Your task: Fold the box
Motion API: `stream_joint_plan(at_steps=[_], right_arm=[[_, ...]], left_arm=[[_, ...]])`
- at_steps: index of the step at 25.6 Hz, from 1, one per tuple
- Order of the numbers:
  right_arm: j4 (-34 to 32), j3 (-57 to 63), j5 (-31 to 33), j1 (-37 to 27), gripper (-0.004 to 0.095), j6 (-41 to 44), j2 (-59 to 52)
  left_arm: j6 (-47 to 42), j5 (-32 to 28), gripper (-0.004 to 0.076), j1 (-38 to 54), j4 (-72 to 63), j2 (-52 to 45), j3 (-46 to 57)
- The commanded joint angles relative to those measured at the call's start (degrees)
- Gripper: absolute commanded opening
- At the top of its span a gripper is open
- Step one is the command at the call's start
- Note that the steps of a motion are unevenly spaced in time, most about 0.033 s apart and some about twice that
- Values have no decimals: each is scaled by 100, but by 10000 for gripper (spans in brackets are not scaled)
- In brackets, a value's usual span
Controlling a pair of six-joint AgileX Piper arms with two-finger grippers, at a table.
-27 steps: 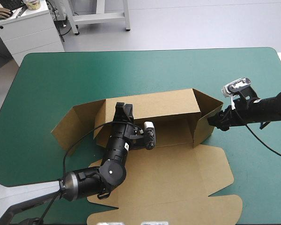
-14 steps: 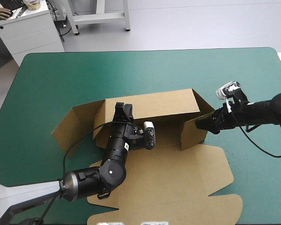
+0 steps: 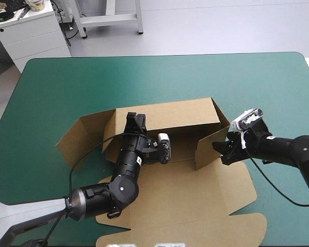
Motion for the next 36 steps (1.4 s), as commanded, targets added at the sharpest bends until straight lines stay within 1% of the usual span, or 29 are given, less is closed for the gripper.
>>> stream_joint_plan(at_steps=[1,2,3,6,7,9,13,19,28,30,32,34,36], right_arm=[[-166,-115,-914,584,572,351,-127],[-210,-115,-1262,867,572,474,-127],[-210,-115,-1472,1012,572,566,-117],[-130,-115,-1782,1090,572,827,-60],[35,-115,-2038,1090,572,827,-33],[130,-115,-2298,1090,571,802,27],[225,-115,-2322,1090,571,623,156],[1005,-115,-2334,1090,562,-204,273],[1723,-115,-2129,1090,548,-1152,610],[1737,-115,-2081,1090,516,-1245,621],[1737,-115,-2082,1090,443,-1245,621],[1727,-115,-2082,1090,313,-1245,621],[1727,-115,-2073,1090,153,-1270,621]], left_arm=[[-59,221,-10,-37,576,-188,-110],[-59,221,-10,-37,576,-188,-110],[-59,212,-10,-37,576,-188,-110],[-101,223,-10,-37,576,-188,-110],[-152,223,-10,-37,576,-188,-110],[-164,223,-10,-37,576,-188,-110],[-164,213,-10,-37,576,-188,-110],[-164,213,-10,-37,576,-188,-110],[-164,170,-10,-37,576,-188,-110],[-164,180,-10,-37,576,-188,-110],[-164,169,-10,-37,576,-188,-110],[-164,169,-10,-37,576,-188,-110],[-164,179,-10,-37,576,-188,-110]])
